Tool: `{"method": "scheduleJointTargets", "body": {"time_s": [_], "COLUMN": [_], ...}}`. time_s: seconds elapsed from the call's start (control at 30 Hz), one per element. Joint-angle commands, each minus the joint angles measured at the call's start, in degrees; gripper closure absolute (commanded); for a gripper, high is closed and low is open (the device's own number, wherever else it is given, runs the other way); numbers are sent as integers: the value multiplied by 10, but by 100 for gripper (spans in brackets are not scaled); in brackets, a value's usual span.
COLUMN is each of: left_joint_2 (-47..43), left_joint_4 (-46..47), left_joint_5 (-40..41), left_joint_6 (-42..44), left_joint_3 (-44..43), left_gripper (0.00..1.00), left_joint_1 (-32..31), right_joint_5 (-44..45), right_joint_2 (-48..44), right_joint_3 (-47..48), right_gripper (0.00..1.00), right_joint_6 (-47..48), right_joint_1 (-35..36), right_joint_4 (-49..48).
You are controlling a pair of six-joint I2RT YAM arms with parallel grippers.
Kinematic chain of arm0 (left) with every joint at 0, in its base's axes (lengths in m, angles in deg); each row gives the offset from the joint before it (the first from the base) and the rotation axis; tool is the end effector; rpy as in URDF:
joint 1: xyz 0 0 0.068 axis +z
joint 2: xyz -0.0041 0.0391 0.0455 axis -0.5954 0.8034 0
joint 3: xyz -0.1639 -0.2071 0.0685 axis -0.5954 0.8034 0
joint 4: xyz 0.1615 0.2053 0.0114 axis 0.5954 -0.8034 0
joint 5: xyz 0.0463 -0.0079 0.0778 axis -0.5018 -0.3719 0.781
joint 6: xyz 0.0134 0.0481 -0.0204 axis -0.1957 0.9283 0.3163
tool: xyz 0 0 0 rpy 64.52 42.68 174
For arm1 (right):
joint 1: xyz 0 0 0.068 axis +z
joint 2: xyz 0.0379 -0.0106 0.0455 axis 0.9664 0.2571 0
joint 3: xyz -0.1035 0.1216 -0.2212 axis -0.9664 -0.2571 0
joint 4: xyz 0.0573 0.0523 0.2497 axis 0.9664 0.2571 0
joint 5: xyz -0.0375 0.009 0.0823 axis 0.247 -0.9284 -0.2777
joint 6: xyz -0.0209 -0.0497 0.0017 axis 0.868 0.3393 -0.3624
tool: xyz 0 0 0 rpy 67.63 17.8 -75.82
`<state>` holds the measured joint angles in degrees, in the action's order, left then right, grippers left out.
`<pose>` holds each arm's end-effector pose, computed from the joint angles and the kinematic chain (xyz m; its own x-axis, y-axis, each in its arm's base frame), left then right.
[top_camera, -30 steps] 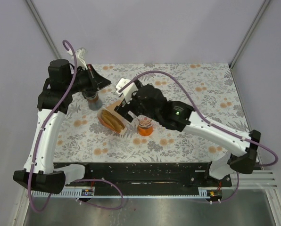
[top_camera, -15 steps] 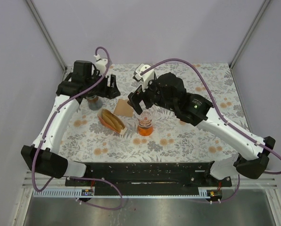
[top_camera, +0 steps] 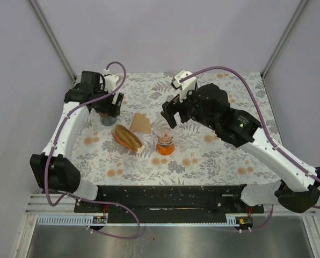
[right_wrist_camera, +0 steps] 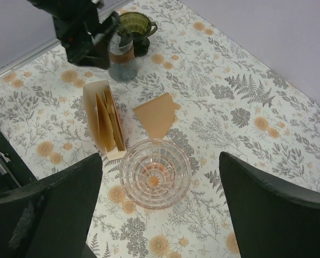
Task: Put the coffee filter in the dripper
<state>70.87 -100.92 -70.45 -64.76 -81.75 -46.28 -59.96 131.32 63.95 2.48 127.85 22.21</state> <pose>0.3087 -0.0599 0.3505 -0.6772 0.3610 -0.6411 0.4627 0.8864 0.0104 0.1678 0.2127 0.4673 -0.1103 -0.2676 -0.9572 -0.7189 0.6866 -0.1090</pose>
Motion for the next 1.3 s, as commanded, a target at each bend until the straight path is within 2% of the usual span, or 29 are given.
{"method": "scheduleJointTargets", "body": {"time_s": [0.0,0.2,0.37,0.43,0.57,0.8,0.87,0.93,0.97,1.0,1.27], "left_joint_2": [-42,-24,-7,6,27,32,30,24,17,10,-21], "left_joint_4": [-12,-5,22,29,34,44,44,44,44,44,11], "left_joint_5": [12,2,-6,-4,-16,-40,-37,-24,-23,-25,-47], "left_joint_6": [71,71,63,57,46,41,46,52,54,56,126], "left_joint_3": [42,76,101,105,108,128,138,146,151,155,155], "left_gripper": [18,28,32,36,52,63,71,86,96,100,100], "left_joint_1": [51,60,60,60,60,60,60,63,68,80,218], "right_joint_5": [16,18,21,21,21,20,20,21,20,21,22], "right_joint_2": [-14,-9,-23,-25,-29,-26,-25,-24,-25,-26,-33], "right_joint_3": [-19,-23,-34,-40,-46,-47,-48,-50,-50,-52,-65], "right_gripper": [3,3,2,2,2,2,2,2,2,2,1], "right_joint_6": [-7,-5,-4,-5,-5,-3,-3,-3,-3,-3,1], "right_joint_1": [-9,-10,-10,-10,-11,-11,-12,-12,-12,-12,-13], "right_joint_4": [-3,-2,-3,-4,-4,-4,-4,-4,-3,-4,-5]}}
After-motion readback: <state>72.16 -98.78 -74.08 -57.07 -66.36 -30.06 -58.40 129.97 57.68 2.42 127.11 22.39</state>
